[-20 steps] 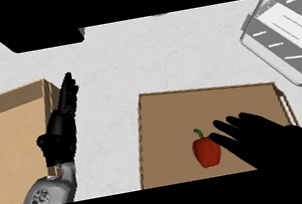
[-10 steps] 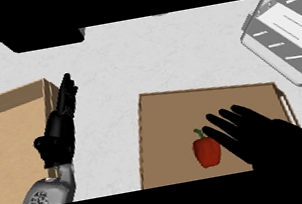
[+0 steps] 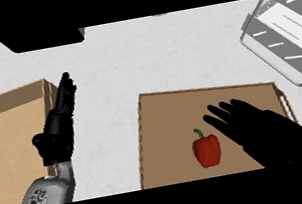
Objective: Pick the bell pepper from the tray and place it in the tiered basket
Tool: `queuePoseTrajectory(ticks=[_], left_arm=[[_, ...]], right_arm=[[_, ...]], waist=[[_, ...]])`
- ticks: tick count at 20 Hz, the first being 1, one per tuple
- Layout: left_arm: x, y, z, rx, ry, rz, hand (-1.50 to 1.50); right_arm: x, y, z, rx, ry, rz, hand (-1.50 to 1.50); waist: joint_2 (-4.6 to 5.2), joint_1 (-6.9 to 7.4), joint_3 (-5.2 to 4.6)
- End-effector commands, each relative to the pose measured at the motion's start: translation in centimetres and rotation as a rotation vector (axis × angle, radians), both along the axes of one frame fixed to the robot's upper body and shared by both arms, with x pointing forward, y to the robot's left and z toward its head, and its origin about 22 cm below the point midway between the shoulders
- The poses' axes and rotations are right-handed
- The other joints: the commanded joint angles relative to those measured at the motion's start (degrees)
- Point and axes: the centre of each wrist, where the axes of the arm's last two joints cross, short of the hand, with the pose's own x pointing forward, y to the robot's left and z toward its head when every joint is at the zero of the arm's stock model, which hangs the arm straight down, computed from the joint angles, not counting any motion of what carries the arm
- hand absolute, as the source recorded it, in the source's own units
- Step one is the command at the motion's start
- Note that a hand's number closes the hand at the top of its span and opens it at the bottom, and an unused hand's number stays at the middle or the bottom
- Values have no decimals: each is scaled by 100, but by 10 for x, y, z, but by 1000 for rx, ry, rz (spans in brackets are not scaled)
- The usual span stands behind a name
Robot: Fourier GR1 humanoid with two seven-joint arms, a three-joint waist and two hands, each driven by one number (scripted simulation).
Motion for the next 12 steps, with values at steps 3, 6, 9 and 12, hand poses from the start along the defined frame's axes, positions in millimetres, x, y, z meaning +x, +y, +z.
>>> queuePoseTrajectory(ticks=[3, 6, 9, 12], left_arm=[[6, -9, -5, 11, -4, 8, 0], [-3, 1, 4, -3, -1, -18, 0], [2, 6, -1, 15, 5, -12, 0], [4, -17, -11, 15, 2, -7, 0]], right_arm=[[6, -8, -1, 31, 26, 2, -150], [0, -1, -31, 64, 30, 36, -150], [14, 9, -13, 47, 40, 41, -150], [20, 3, -22, 48, 68, 37, -150]], waist=[[-1, -12, -1], [-2, 0, 1], [-1, 7, -2], [1, -1, -1]])
